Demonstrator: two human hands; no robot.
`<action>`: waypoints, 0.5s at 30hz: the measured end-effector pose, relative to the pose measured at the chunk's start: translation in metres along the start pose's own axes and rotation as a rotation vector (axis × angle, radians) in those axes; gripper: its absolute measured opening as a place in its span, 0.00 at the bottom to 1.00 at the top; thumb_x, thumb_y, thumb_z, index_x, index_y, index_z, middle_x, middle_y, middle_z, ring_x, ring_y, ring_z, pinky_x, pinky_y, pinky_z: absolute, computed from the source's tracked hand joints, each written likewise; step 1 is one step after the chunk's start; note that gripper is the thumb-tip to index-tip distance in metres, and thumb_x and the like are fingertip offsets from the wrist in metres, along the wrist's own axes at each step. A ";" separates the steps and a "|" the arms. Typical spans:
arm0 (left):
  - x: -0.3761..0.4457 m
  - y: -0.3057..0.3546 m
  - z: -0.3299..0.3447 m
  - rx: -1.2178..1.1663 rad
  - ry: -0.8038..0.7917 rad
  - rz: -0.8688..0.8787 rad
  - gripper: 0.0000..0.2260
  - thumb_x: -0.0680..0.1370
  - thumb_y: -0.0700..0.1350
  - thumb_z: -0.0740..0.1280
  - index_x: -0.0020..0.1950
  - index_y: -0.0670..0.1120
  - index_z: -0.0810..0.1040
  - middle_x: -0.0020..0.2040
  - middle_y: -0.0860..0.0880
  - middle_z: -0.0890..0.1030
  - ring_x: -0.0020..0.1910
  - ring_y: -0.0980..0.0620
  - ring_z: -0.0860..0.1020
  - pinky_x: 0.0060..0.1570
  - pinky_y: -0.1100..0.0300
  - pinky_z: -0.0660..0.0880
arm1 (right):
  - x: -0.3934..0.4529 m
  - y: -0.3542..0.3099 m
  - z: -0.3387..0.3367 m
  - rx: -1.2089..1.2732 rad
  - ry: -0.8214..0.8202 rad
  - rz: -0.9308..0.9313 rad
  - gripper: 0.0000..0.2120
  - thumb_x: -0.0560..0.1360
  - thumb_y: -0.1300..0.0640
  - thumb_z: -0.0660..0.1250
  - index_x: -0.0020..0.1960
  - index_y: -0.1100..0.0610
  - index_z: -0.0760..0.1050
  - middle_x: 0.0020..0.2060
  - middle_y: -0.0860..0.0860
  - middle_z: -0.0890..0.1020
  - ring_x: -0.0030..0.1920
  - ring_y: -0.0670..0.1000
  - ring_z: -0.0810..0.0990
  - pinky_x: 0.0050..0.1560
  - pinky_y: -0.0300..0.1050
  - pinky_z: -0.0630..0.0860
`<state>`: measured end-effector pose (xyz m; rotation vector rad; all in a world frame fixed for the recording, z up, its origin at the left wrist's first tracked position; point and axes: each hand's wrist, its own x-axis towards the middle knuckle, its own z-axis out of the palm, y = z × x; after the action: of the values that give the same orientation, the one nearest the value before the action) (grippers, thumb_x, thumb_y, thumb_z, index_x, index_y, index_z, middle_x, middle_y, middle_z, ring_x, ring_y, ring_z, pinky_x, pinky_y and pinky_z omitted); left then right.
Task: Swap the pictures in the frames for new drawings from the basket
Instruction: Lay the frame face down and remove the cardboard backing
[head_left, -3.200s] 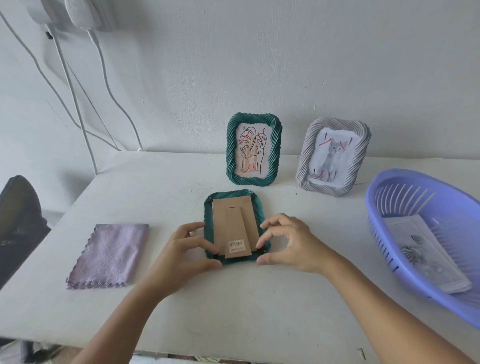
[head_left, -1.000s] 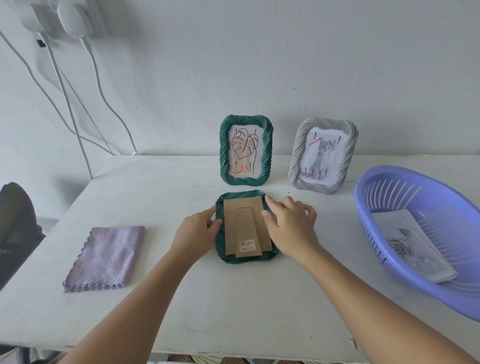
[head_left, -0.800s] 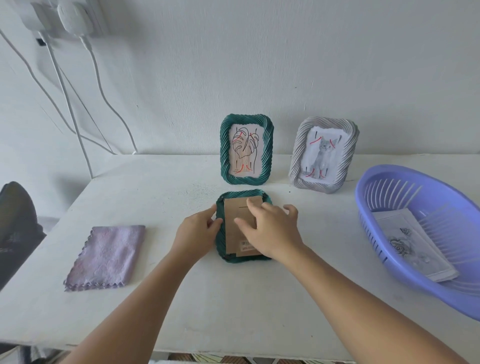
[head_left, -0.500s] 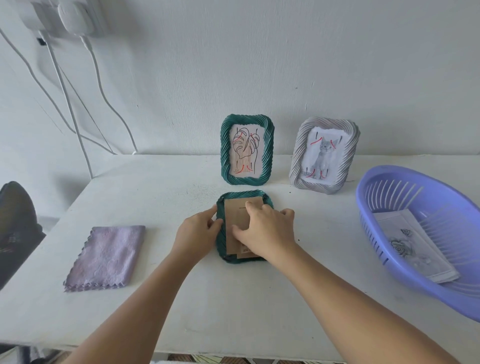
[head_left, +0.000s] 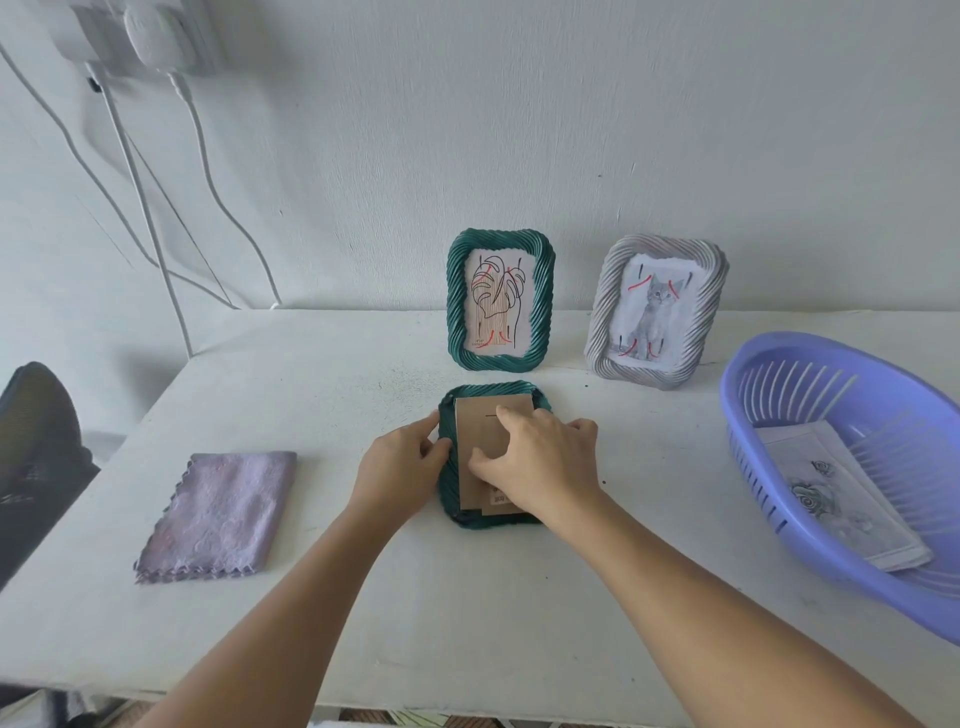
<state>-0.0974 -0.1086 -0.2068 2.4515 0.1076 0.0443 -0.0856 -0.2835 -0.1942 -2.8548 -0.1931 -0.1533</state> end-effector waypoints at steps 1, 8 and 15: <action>0.000 0.000 0.000 -0.002 0.001 -0.001 0.16 0.82 0.48 0.63 0.70 0.59 0.77 0.35 0.47 0.81 0.40 0.44 0.78 0.43 0.51 0.77 | 0.000 0.000 0.000 0.003 0.009 -0.001 0.28 0.70 0.31 0.58 0.63 0.46 0.75 0.46 0.48 0.81 0.50 0.53 0.79 0.53 0.54 0.66; -0.002 0.001 0.001 -0.061 0.077 -0.032 0.23 0.84 0.53 0.61 0.79 0.54 0.65 0.43 0.51 0.79 0.47 0.50 0.77 0.49 0.52 0.75 | -0.003 0.001 -0.002 0.060 0.081 -0.006 0.27 0.70 0.32 0.58 0.61 0.48 0.67 0.44 0.46 0.81 0.46 0.54 0.78 0.52 0.54 0.67; -0.006 0.018 0.003 -0.156 0.092 0.021 0.21 0.83 0.57 0.60 0.76 0.58 0.69 0.49 0.56 0.80 0.49 0.54 0.79 0.49 0.56 0.76 | -0.004 0.000 -0.004 0.096 0.145 -0.014 0.32 0.70 0.30 0.58 0.67 0.47 0.64 0.45 0.47 0.81 0.46 0.53 0.79 0.53 0.54 0.67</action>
<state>-0.1024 -0.1250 -0.1978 2.2947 0.1148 0.1691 -0.0902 -0.2855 -0.1912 -2.7336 -0.1860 -0.3426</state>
